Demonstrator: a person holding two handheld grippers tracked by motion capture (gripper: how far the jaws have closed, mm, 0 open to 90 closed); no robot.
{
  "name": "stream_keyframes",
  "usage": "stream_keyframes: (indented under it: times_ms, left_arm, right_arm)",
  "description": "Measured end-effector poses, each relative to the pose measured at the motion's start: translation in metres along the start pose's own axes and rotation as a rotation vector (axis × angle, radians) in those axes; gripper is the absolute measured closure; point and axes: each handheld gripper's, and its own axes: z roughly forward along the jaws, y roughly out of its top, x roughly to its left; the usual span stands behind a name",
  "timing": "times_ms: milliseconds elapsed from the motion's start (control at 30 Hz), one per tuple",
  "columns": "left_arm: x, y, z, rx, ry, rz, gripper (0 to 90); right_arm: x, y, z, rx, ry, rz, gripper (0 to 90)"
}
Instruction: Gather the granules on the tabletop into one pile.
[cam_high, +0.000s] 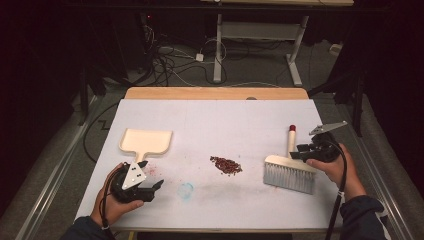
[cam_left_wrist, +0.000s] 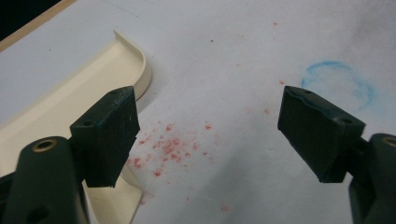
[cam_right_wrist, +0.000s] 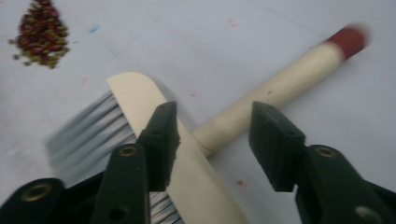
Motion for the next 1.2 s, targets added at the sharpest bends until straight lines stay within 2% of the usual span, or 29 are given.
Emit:
stream_keyframes:
  times_ms: [67,100,167,267,333,500,633,767,800,900,1067,1200]
  left_arm:
    - [0.000,0.000,0.000,0.001,0.000,0.002,19.9]
    - [0.000,0.000,0.000,0.003,-0.001,0.005,19.9]
    - [-0.001,0.001,0.000,0.005,-0.001,0.006,19.9]
    - [0.000,0.000,0.000,0.002,0.001,0.004,19.9]
    - [0.000,0.000,0.000,0.001,0.000,0.002,19.9]
    - [0.000,0.001,0.000,-0.001,-0.002,0.007,19.9]
    - [0.000,0.001,0.000,0.000,-0.002,0.008,19.9]
    - [0.000,0.001,0.001,0.000,-0.004,0.009,19.9]
    - [-0.001,0.001,0.001,0.002,-0.003,0.011,19.9]
    - [0.000,0.001,0.001,-0.004,-0.002,0.007,19.9]
    - [-0.001,0.001,0.001,-0.002,0.000,0.006,19.9]
    - [-0.001,0.001,0.001,-0.003,0.002,0.005,19.9]
  right_arm:
    - [-0.001,0.000,0.002,-0.034,-0.037,0.032,66.7]
    - [-0.001,0.000,0.004,-0.034,-0.073,0.037,70.0]
    - [-0.002,0.000,0.012,0.003,-0.159,0.051,75.7]
    - [-0.003,-0.001,0.025,0.050,-0.201,0.063,79.8]
    - [-0.003,0.000,0.030,0.049,-0.236,0.064,78.1]
    - [-0.004,0.004,0.036,0.030,-0.279,0.072,75.8]
    - [-0.002,0.008,0.039,0.015,-0.279,0.068,74.8]
    - [-0.002,0.010,0.047,0.035,-0.314,0.061,74.0]
    - [-0.003,0.010,0.048,0.033,-0.305,0.063,72.6]
    - [-0.003,0.010,0.046,0.020,-0.325,0.065,71.1]
    - [0.000,0.012,0.033,-0.064,-0.326,0.080,65.0]
    - [0.007,0.015,0.019,-0.172,-0.300,0.064,58.2]
